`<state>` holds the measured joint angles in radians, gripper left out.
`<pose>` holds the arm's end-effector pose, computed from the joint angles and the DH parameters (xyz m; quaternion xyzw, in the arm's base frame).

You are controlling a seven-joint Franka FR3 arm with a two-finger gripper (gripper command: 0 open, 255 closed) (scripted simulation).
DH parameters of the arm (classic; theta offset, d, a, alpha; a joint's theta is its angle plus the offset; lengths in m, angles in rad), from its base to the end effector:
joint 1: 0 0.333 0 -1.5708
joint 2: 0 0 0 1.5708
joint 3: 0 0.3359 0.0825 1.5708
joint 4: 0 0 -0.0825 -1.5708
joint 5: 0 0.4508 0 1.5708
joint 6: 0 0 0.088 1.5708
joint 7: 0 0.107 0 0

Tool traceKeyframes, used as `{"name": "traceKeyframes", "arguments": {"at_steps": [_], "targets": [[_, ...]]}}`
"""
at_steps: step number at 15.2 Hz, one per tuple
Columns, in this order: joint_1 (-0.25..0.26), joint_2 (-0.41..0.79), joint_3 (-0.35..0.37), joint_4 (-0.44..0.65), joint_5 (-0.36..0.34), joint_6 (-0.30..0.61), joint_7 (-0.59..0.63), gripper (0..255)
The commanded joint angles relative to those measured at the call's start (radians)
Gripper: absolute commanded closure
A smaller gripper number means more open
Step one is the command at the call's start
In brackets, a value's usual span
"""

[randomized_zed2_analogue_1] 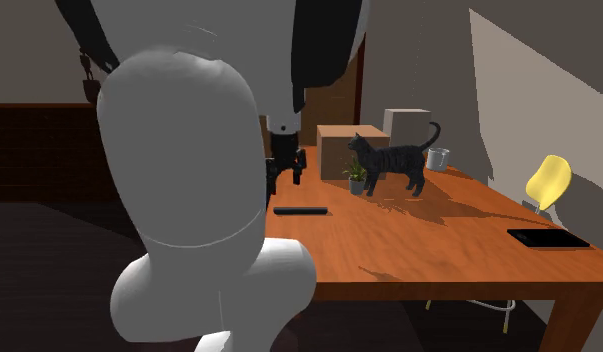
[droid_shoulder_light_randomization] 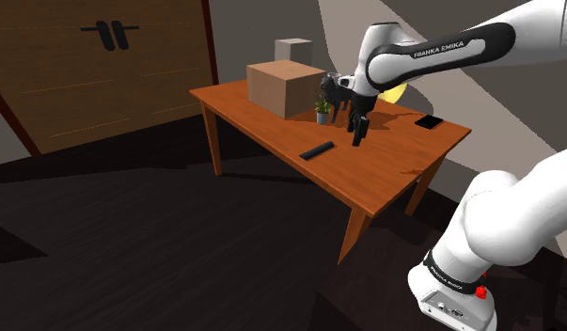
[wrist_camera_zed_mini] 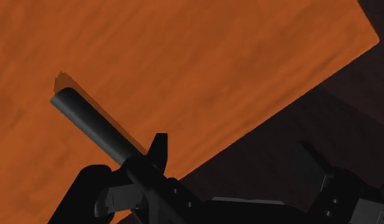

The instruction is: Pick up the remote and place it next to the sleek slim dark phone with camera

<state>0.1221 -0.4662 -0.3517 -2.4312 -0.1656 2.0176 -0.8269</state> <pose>0.4533 -0.1191 0.4571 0.9394 0.3425 0.0156 0.0058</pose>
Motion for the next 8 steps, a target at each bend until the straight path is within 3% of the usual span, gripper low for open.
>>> {"name": "traceKeyframes", "arguments": {"at_steps": [1,8], "targets": [[0.022,0.076,-0.046,0.030,0.002,0.056,-0.115,0],[0.100,0.368,-0.158,0.170,0.116,0.218,-0.514,0]]}}
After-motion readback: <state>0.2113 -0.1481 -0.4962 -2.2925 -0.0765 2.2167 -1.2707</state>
